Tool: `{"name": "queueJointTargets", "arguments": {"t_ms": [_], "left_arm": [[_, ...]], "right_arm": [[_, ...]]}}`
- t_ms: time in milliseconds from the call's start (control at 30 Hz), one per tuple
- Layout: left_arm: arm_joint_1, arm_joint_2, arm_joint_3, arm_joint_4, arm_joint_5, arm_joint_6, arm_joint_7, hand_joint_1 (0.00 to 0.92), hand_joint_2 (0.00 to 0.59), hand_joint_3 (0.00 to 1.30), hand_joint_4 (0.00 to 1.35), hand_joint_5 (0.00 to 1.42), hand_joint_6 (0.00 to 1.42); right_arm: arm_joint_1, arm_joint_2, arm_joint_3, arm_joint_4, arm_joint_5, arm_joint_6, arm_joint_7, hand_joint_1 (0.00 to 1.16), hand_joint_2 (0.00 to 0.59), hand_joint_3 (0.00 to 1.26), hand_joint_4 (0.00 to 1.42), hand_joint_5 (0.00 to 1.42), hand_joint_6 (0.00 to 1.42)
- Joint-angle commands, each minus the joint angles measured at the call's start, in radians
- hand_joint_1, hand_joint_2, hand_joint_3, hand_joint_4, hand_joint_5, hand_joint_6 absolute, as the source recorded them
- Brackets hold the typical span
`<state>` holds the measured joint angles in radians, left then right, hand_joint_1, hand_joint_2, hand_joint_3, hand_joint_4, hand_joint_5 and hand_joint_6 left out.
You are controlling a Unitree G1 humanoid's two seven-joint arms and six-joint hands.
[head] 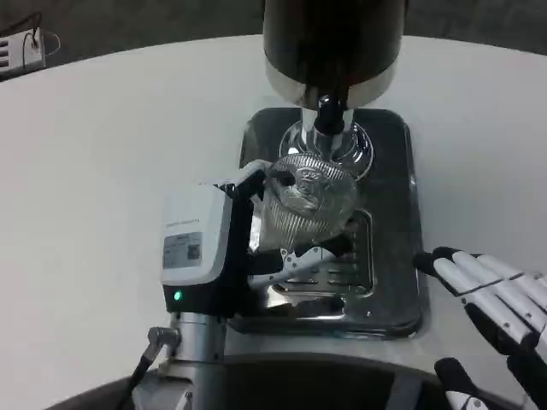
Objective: Grasp the cup under the faucet to collect the drink, then remove the cup.
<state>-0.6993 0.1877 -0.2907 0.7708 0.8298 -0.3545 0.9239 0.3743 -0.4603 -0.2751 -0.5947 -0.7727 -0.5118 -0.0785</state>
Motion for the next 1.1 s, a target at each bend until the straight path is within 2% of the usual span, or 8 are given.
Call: {"name": "queueJointTargets", "arguments": {"t_ms": [33,200,333,400,467,667,933,1100], "left_arm": [[-0.021,0.004,-0.022,0.056,-0.011,0.009,0.010,0.765,0.000,1.05,1.10,1.19,1.32],[-0.021,0.011,-0.040,0.082,-0.019,0.009,0.002,0.706,0.000,1.02,1.02,1.19,1.34],[-0.012,0.021,-0.052,0.065,-0.024,0.014,-0.009,0.598,0.000,0.79,0.72,1.03,1.25],[-0.008,0.025,-0.051,0.056,-0.030,0.015,-0.010,0.364,0.032,0.59,0.52,0.92,1.13],[-0.006,0.034,-0.048,0.039,-0.048,0.013,-0.042,0.235,0.037,0.40,0.34,0.78,0.92],[0.015,0.053,-0.036,-0.025,-0.080,0.002,-0.088,0.126,0.043,0.18,0.07,0.44,0.40],[0.143,0.080,0.026,-0.231,-0.125,0.007,-0.121,0.011,0.021,0.13,0.01,0.38,0.31],[0.246,0.081,0.071,-0.414,-0.137,0.020,-0.148,0.000,0.034,0.12,0.01,0.37,0.29]], "right_arm": [[0.021,0.008,-0.014,-0.019,0.019,-0.002,0.006,0.15,0.527,0.11,0.11,0.16,0.30],[0.036,0.009,-0.020,-0.025,0.026,-0.007,0.006,0.15,0.527,0.11,0.11,0.16,0.30],[0.038,0.015,-0.019,-0.027,0.028,-0.009,0.007,0.15,0.527,0.11,0.11,0.16,0.30],[0.040,0.018,-0.020,-0.029,0.029,-0.009,0.008,0.15,0.527,0.11,0.11,0.16,0.31],[0.041,0.021,-0.020,-0.029,0.031,-0.009,0.010,0.15,0.527,0.11,0.11,0.16,0.31],[0.046,0.025,-0.021,-0.030,0.035,-0.013,0.009,0.15,0.527,0.11,0.11,0.16,0.31],[0.063,0.032,-0.026,-0.034,0.039,-0.020,0.007,0.15,0.520,0.11,0.11,0.16,0.31],[0.067,0.037,-0.027,-0.037,0.042,-0.024,0.005,0.14,0.518,0.11,0.11,0.16,0.31]]}}
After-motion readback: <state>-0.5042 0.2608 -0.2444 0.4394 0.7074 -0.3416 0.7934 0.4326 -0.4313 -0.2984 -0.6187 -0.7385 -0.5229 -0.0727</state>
